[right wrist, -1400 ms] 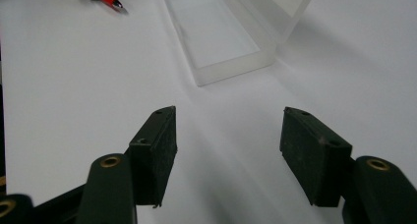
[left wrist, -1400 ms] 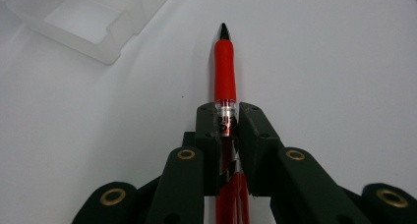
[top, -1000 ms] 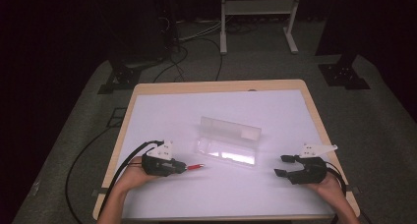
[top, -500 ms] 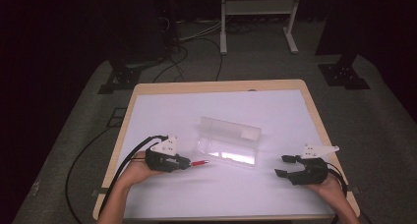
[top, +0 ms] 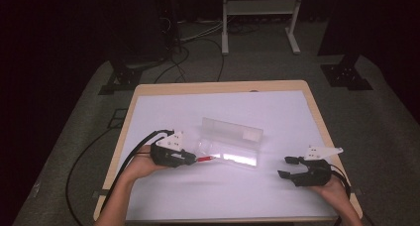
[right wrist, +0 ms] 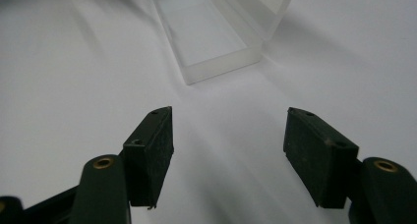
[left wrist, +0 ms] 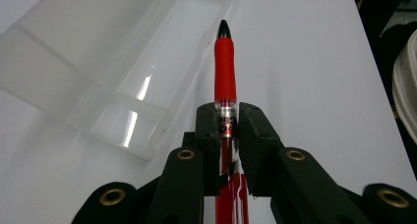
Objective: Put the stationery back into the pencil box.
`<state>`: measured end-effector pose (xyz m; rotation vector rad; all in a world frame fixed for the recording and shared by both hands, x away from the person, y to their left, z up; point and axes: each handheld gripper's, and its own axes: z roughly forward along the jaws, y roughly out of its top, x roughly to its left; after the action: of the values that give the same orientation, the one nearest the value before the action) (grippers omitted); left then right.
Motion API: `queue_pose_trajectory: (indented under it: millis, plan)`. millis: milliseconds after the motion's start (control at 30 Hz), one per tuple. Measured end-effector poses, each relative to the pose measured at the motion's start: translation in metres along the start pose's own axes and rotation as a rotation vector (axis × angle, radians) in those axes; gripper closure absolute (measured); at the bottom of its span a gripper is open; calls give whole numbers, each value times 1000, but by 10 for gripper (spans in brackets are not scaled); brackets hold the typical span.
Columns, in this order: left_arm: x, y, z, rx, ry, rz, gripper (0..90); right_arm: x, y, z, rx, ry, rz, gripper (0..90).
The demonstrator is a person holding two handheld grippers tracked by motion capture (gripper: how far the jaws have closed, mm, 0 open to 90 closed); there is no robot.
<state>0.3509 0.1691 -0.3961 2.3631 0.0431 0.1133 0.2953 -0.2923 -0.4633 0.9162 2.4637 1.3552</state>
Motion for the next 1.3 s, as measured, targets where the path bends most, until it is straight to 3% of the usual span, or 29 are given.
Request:
queue_pose_trajectory:
  millis: [933,1100,1300]
  plan:
    - [35,48,36,26,-50,79,788,-2,-6,-1,22,-13,-1,287]
    - [39,52,42,-1,-58,79,788,-2,-6,1,30,-11,-2,287]
    - [41,55,49,12,-56,97,788,-2,-6,0,28,-8,-2,285]
